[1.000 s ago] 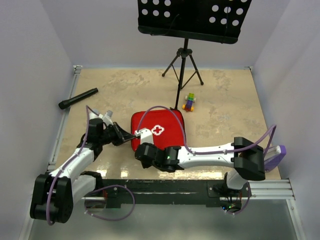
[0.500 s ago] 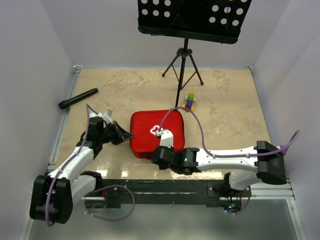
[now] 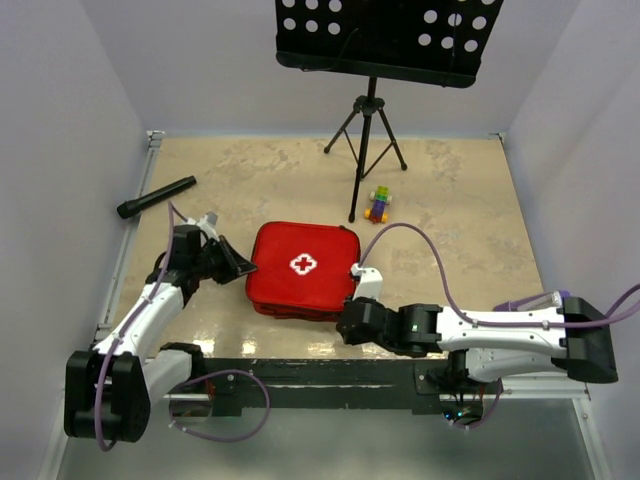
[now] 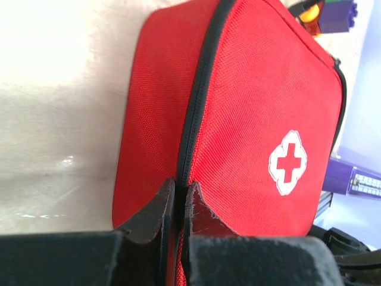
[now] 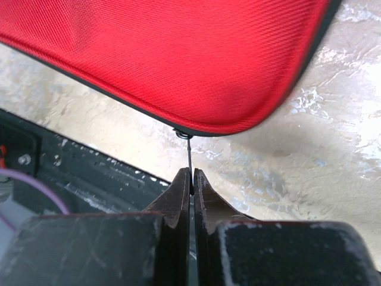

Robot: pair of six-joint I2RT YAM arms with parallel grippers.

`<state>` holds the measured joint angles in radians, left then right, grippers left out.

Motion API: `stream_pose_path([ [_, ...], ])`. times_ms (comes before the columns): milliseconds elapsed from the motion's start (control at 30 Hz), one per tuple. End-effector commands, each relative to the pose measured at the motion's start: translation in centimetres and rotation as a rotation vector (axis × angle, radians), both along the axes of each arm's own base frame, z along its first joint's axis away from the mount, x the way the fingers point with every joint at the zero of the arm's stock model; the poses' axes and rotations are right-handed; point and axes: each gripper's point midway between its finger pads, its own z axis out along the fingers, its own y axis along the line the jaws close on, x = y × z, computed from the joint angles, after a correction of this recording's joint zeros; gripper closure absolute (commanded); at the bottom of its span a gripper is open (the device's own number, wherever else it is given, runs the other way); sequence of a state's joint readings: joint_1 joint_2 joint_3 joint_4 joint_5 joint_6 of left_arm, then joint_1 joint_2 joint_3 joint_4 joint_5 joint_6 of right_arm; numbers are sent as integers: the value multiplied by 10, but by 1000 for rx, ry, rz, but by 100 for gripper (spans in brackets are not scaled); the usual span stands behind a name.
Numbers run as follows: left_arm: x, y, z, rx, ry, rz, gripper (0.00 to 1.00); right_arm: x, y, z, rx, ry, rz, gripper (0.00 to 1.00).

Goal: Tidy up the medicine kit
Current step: Zip the medicine box at the center of the board.

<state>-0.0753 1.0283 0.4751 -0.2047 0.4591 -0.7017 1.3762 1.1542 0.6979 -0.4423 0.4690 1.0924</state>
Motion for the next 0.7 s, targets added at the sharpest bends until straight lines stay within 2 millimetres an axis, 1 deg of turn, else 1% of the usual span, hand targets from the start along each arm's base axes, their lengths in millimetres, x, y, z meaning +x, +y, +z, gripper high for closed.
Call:
stream_pose_path([
  [0, 44, 62, 6, 197, -51, 250, 91, -24, -6, -8, 11, 80, 98, 100],
  [33, 48, 58, 11, 180, -57, 236, 76, -26, -2, -8, 3, 81, 122, 100],
  [67, 51, 55, 16, 168, -63, 220, 55, -25, 2, -10, -22, 78, 134, 100],
  [167, 55, 53, 44, 159, -108, 209, 14, -18, 19, -8, -76, 35, 177, 100],
  [200, 56, 53, 55, 162, -130, 206, 0, -15, 30, -3, -73, 17, 201, 100],
  [233, 54, 52, 62, 160, -142, 202, 0, -14, 42, -1, -67, 3, 229, 100],
  [300, 43, 48, 67, 145, -143, 179, 0, -9, 64, 2, -77, -27, 271, 100],
  [400, 20, 41, 66, 114, -132, 153, 0, -4, 100, 3, -89, -58, 349, 100],
  [467, 4, 38, 64, 104, -124, 139, 0, 5, 124, 8, -93, -101, 386, 100],
  [500, -5, 36, 64, 97, -126, 130, 0, 10, 134, 8, -94, -113, 400, 100],
  [533, -12, 34, 62, 87, -119, 123, 0, 18, 147, 18, -76, -134, 415, 100],
  [567, -19, 32, 61, 76, -118, 117, 0, 27, 155, 19, -67, -136, 424, 100],
  [633, -31, 26, 58, 47, -109, 103, 0, 46, 167, 21, -52, -145, 424, 100],
  [667, -35, 23, 55, 34, -98, 89, 0, 56, 170, 17, -63, -143, 414, 100],
])
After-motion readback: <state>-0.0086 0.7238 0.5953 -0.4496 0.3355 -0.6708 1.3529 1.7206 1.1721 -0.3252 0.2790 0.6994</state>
